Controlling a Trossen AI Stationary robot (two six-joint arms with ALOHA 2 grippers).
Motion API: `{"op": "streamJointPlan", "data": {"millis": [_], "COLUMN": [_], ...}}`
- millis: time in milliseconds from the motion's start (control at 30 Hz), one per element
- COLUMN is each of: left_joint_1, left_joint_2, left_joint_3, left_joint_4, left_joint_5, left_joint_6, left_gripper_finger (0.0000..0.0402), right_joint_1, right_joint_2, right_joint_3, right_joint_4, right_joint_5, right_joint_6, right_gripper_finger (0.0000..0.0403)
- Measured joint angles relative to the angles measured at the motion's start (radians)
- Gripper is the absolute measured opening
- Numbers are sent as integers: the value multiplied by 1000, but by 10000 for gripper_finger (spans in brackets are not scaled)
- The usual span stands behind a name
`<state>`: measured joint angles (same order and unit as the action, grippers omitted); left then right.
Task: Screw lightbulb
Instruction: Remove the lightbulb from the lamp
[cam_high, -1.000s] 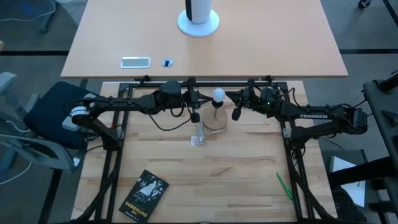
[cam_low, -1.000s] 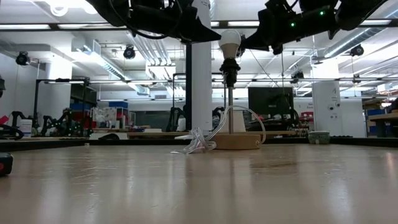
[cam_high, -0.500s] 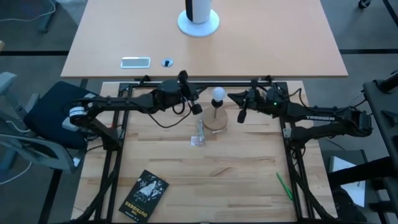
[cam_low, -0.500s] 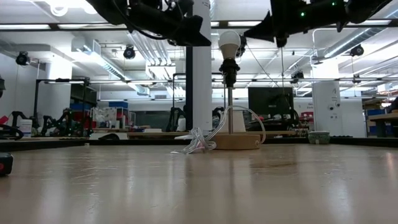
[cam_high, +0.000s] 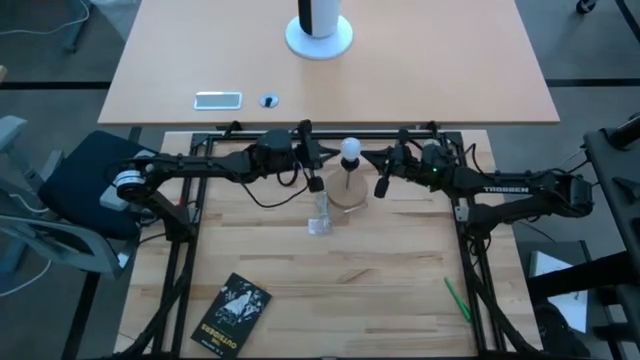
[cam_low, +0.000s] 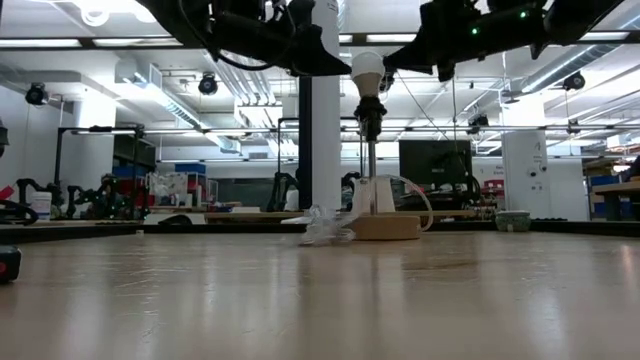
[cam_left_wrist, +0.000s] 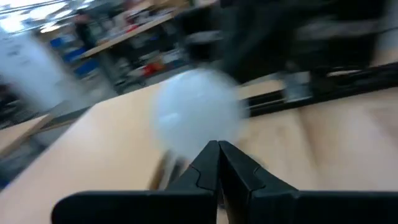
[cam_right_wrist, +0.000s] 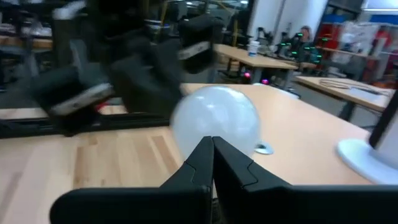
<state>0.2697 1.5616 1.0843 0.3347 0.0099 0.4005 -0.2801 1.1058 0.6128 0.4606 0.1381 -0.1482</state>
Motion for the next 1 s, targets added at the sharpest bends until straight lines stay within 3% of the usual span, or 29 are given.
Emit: {"op": "streamJointPlan", "data": {"millis": [133, 233, 333, 467, 533, 1000], "left_joint_1": [-20, -22, -22, -17, 1, 28], "left_joint_2": [1, -5, -9, -7, 2, 44], "left_joint_3": [0, 0, 0, 0, 0, 19], "left_joint_4": [-2, 4, 6, 30, 45, 82], "left_joint_5": [106, 89, 10, -222, -263, -70], "left_joint_6": [3, 10, 11, 31, 48, 66], "left_gripper_finger": [0, 0, 0, 0, 0, 0], "right_joint_1": [-5, -4, -4, -2, -2, -16], "right_joint_2": [5, 4, 1, -17, -19, -18], "right_joint_3": [2, 2, 2, 2, 2, 2], "right_joint_4": [-11, -9, -11, -15, -11, -17], "right_joint_5": [4, 1, 2, -6, -6, 28], "right_joint_6": [0, -2, -2, -2, -8, -28], "right_gripper_finger": [0, 0, 0, 0, 0, 0]}}
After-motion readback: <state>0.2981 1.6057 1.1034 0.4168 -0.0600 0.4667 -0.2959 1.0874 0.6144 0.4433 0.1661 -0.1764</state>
